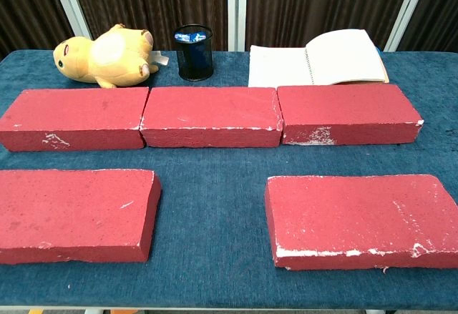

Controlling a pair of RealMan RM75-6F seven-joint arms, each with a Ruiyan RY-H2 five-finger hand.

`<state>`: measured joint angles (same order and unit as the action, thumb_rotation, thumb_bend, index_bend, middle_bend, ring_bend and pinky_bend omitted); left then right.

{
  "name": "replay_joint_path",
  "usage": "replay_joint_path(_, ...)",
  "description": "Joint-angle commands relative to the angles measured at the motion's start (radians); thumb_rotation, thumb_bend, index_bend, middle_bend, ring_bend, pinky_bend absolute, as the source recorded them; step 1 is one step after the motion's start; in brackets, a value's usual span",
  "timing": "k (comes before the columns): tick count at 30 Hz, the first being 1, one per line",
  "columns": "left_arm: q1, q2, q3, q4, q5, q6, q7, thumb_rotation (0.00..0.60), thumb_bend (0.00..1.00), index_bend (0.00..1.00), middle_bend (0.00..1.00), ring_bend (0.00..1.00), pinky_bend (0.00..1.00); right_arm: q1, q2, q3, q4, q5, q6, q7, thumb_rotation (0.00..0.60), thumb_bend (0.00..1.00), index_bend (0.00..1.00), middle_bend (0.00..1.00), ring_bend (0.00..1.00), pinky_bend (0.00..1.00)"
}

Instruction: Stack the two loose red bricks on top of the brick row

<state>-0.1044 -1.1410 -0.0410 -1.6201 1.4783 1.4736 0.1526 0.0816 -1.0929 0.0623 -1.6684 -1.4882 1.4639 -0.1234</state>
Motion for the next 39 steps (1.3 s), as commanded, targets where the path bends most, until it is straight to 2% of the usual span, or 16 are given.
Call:
replay_joint_path(1, 0.002, -0.001, 0.001, -0.001, 0.0, 0.001, -0.003, 0.6, 0.0, 0.01, 0.0, 0.0, 0.0, 0.002, -0.002, -0.001, 0.002, 0.003, -0.006, 0.0, 0.6, 0.08, 0.0, 0.0, 0.0, 0.0)
replay_joint_path(13, -0.003, 0.006, 0.017, -0.035, 0.005, -0.027, -0.009, 0.6, 0.0, 0.02, 0.0, 0.0, 0.0, 0.003, 0.0, 0.004, -0.011, 0.009, -0.004, -0.004, 0.6, 0.08, 0.0, 0.0, 0.0, 0.0)
replay_joint_path(17, -0.014, 0.01, 0.055, -0.099, 0.012, -0.096, -0.055, 0.6, 0.0, 0.01, 0.0, 0.0, 0.0, 0.005, 0.012, 0.004, -0.011, 0.005, -0.005, -0.01, 0.6, 0.08, 0.0, 0.0, 0.0, 0.0)
replay_joint_path(20, -0.034, -0.001, 0.078, -0.124, 0.024, -0.15, -0.038, 0.6, 0.0, 0.01, 0.0, 0.0, 0.0, 0.008, 0.018, 0.012, -0.002, 0.009, -0.003, -0.013, 0.6, 0.08, 0.0, 0.0, 0.0, 0.0)
replay_joint_path(29, -0.104, -0.08, 0.102, -0.185, -0.016, -0.315, 0.014, 0.6, 0.0, 0.01, 0.0, 0.0, 0.0, 0.01, 0.028, 0.022, -0.008, 0.022, -0.001, 0.006, 0.6, 0.08, 0.0, 0.0, 0.0, 0.0)
replay_joint_path(39, -0.159, -0.141, 0.108, -0.233, -0.095, -0.421, 0.103, 0.6, 0.0, 0.01, 0.0, 0.0, 0.0, 0.015, 0.022, 0.025, 0.012, 0.038, -0.016, 0.02, 0.6, 0.08, 0.0, 0.0, 0.0, 0.0)
